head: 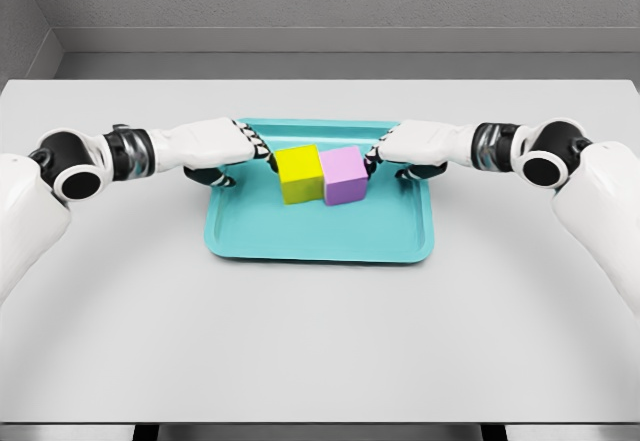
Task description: Push two cubes
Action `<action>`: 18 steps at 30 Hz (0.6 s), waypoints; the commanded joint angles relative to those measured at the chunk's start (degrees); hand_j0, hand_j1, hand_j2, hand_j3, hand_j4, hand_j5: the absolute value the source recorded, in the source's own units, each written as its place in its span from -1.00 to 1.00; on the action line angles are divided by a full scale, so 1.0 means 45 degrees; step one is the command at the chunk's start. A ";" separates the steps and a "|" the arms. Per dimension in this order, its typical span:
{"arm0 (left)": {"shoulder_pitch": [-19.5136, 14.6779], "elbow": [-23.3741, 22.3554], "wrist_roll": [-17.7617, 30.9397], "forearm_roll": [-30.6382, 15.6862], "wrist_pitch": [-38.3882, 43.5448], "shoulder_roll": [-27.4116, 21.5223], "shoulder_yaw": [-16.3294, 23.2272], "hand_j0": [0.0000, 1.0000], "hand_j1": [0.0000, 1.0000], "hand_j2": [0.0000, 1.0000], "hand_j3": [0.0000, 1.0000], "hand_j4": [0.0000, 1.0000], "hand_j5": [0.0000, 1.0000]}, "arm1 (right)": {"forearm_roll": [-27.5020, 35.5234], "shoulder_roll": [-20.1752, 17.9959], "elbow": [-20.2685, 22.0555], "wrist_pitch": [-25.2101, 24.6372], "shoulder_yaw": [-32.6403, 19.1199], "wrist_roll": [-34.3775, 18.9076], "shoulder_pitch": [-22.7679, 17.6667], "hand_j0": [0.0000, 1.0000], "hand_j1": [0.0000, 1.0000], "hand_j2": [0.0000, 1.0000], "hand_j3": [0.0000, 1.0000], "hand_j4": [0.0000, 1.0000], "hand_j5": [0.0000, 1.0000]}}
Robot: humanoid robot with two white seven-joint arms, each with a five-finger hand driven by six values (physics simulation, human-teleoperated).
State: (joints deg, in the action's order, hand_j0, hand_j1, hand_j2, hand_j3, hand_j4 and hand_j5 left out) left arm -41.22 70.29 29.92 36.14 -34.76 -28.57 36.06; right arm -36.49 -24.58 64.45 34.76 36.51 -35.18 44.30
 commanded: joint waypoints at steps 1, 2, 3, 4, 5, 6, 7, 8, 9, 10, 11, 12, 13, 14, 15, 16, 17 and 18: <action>0.0000 -0.0133 -0.0008 0.0153 -0.0053 -0.0017 0.0014 0.55 0.55 0.55 0.55 0.55 0.55 | -0.0054 0.0091 -0.0046 0.0054 0.0070 0.0040 0.0000 0.24 0.24 0.24 0.24 0.24 0.24; 0.0000 -0.0230 0.0012 0.0133 -0.0053 -0.0056 0.0014 0.55 0.55 0.55 0.55 0.55 0.55 | -0.0054 0.0091 -0.0065 0.0054 0.0109 0.0040 0.0000 0.24 0.24 0.24 0.24 0.24 0.24; -0.0039 -0.0328 -0.0008 0.0133 -0.0053 -0.0076 0.0014 0.56 0.56 0.56 0.56 0.56 0.56 | -0.0054 0.0072 -0.0065 0.0054 0.0109 0.0040 0.0000 0.24 0.24 0.24 0.24 0.24 0.24; -0.0059 -0.0348 -0.0007 0.0133 -0.0053 -0.0095 -0.0006 0.56 0.56 0.56 0.56 0.56 0.56 | -0.0054 0.0072 -0.0065 0.0054 0.0109 0.0040 0.0000 0.24 0.24 0.24 0.24 0.24 0.24; -0.0059 -0.0367 0.0012 0.0153 -0.0053 -0.0115 -0.0006 0.56 0.56 0.56 0.56 0.56 0.56 | -0.0054 0.0072 -0.0046 0.0054 0.0109 0.0040 0.0000 0.24 0.24 0.24 0.24 0.24 0.24; -0.0078 -0.0445 -0.0008 0.0133 -0.0053 -0.0115 -0.0006 0.56 0.56 0.56 0.56 0.56 0.56 | -0.0054 0.0052 -0.0046 0.0054 0.0109 0.0040 0.0000 0.24 0.24 0.24 0.24 0.24 0.24; -0.0059 -0.0465 0.0012 0.0152 -0.0053 -0.0115 -0.0006 0.56 0.56 0.56 0.56 0.56 0.56 | -0.0054 0.0033 -0.0046 0.0054 0.0109 0.0040 0.0000 0.24 0.24 0.24 0.24 0.24 0.24; -0.0059 -0.0465 -0.0008 0.0133 -0.0053 -0.0134 -0.0025 0.53 0.53 0.53 0.53 0.53 0.53 | -0.0054 0.0013 -0.0027 0.0054 0.0109 0.0040 -0.0020 0.24 0.24 0.24 0.24 0.24 0.24; -0.0059 -0.0445 0.0012 0.0133 -0.0053 -0.0134 -0.0025 0.40 0.40 0.40 0.40 0.40 0.40 | -0.0054 0.0013 -0.0007 0.0054 0.0109 0.0040 -0.0020 0.24 0.24 0.24 0.24 0.24 0.24; -0.0059 -0.0445 0.0012 0.0133 -0.0053 -0.0134 -0.0025 0.34 0.34 0.34 0.34 0.34 0.34 | -0.0035 0.0013 0.0032 0.0054 0.0109 0.0040 -0.0039 0.24 0.24 0.24 0.24 0.24 0.24; -0.0059 -0.0465 0.0012 0.0152 -0.0053 -0.0134 -0.0045 0.29 0.29 0.29 0.29 0.29 0.29 | -0.0035 0.0013 0.0091 0.0054 0.0128 0.0040 -0.0078 0.24 0.24 0.24 0.24 0.24 0.24; -0.0059 -0.0445 0.0012 0.0133 -0.0053 -0.0154 -0.0064 0.28 0.28 0.28 0.28 0.28 0.28 | -0.0035 0.0013 0.0110 0.0054 0.0128 0.0040 -0.0098 0.25 0.25 0.25 0.25 0.25 0.25; -0.0059 -0.0465 0.0012 0.0094 -0.0053 -0.0193 -0.0084 0.28 0.28 0.28 0.28 0.28 0.28 | -0.0035 -0.0006 0.0110 0.0054 0.0128 0.0040 -0.0078 0.24 0.24 0.24 0.24 0.24 0.24; -0.0059 -0.0445 0.0012 0.0074 -0.0053 -0.0232 -0.0103 0.28 0.28 0.28 0.28 0.28 0.28 | -0.0035 -0.0045 0.0091 0.0054 0.0109 0.0040 -0.0039 0.24 0.24 0.24 0.24 0.24 0.24; -0.0078 -0.0445 0.0012 0.0016 -0.0053 -0.0252 -0.0103 0.28 0.28 0.28 0.28 0.28 0.28 | -0.0015 -0.0084 0.0091 0.0054 0.0089 0.0040 -0.0020 0.24 0.24 0.24 0.24 0.24 0.24; -0.0117 -0.0445 0.0012 -0.0023 -0.0053 -0.0271 -0.0123 0.28 0.28 0.28 0.28 0.28 0.28 | 0.0121 -0.0397 0.0169 0.0054 0.0050 0.0040 0.0000 0.24 0.24 0.24 0.24 0.24 0.24; -0.0234 -0.0426 -0.0008 -0.0062 -0.0053 -0.0291 -0.0123 0.28 0.28 0.28 0.28 0.28 0.28 | 0.0102 -0.0456 0.0403 0.0054 0.0050 0.0040 -0.0020 0.24 0.24 0.24 0.24 0.24 0.24; -0.0273 -0.0426 -0.0008 -0.0218 -0.0053 -0.0602 -0.0142 0.28 0.28 0.28 0.28 0.28 0.28 | 0.0083 -0.0475 0.0364 0.0054 0.0050 0.0040 -0.0020 0.25 0.25 0.25 0.25 0.25 0.25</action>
State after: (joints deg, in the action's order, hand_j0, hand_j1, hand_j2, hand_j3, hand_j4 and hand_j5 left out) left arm -42.63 68.35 29.95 36.06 -35.12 -30.33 35.60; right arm -36.40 -25.96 65.56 35.03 36.83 -35.00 44.21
